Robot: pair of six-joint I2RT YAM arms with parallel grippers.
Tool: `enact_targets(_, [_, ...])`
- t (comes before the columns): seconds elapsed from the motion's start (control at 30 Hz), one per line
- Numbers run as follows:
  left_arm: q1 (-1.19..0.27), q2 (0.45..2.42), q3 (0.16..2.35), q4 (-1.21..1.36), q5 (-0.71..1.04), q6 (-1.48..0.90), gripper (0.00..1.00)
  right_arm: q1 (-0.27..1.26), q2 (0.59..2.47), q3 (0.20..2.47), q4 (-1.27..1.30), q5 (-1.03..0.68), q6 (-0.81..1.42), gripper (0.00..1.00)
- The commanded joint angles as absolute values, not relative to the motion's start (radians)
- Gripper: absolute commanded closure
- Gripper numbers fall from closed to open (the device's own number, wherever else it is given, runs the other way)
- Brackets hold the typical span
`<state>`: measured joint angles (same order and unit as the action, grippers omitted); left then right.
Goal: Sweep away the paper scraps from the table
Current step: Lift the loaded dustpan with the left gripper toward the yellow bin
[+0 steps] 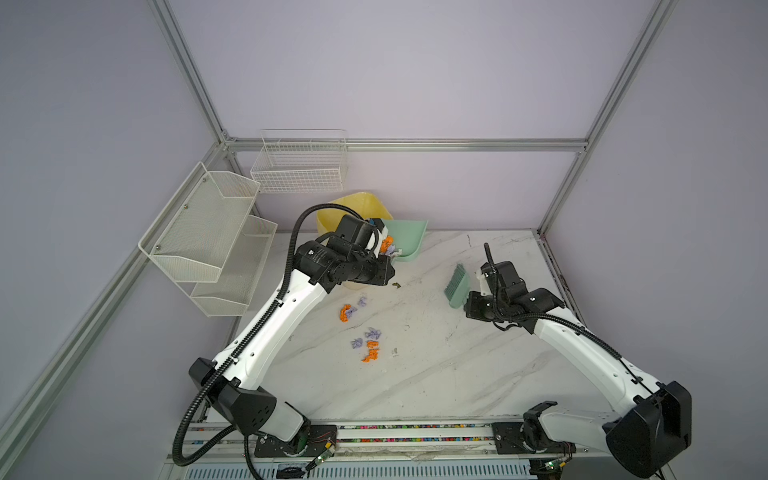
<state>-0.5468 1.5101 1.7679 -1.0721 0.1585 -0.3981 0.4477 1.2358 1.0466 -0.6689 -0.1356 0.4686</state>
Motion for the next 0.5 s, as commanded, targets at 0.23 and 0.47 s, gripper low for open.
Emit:
enact_targets(0.23, [-0.431,1.549,1.898,-1.044,0.296,-0.385,0.90,0.442,1.210,1.035,-0.646,-0.146,0.485,1.00])
enact_targets(0.47, [-0.361,1.584,1.900,-1.012,0.423,-0.416,0.90,0.443,1.193,1.040,-0.634,-0.155,0.496,1.00])
